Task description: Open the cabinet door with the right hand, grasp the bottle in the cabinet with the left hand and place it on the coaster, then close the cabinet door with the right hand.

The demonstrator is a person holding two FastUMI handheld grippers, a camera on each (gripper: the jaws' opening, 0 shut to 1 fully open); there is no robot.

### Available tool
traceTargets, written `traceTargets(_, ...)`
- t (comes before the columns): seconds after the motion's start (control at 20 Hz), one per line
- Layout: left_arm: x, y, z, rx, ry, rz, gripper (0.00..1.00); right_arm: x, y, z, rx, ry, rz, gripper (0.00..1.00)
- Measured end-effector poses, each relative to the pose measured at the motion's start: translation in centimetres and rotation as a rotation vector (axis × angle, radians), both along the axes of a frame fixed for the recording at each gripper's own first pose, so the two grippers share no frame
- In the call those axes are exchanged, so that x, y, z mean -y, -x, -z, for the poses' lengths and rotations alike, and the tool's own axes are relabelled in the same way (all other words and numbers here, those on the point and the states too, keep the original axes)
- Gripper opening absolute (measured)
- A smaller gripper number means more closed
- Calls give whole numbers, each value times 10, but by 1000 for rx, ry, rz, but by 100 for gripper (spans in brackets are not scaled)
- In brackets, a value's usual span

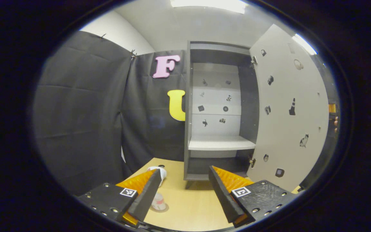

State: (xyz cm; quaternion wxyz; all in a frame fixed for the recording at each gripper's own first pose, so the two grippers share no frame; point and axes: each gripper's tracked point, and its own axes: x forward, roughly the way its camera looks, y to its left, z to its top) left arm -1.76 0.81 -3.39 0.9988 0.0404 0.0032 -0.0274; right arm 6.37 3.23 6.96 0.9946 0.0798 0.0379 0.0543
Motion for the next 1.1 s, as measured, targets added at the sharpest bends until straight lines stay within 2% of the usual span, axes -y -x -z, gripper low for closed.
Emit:
traceTargets(0.2,-20,-16,-6,3,0,3,89,-11,5,-2,-20,91,1,98)
traceTargets(0.4,-32,-29,-13,8,3,18,89,-30,8,2,-45,31,7,97)
traceTargets(0.65,-54,-39,-15,-3,-10,18,89,-70,9,5,-67,-40,-36,98)
traceTargets(0.85,-72,-43,-12,-13,-1,15,89,-102,11,1,-65,-30,-51,97)
traceTargets(1.1,-92,-54,-5,-25,14,24,91,-125,11,4,-59,1,-30,97)
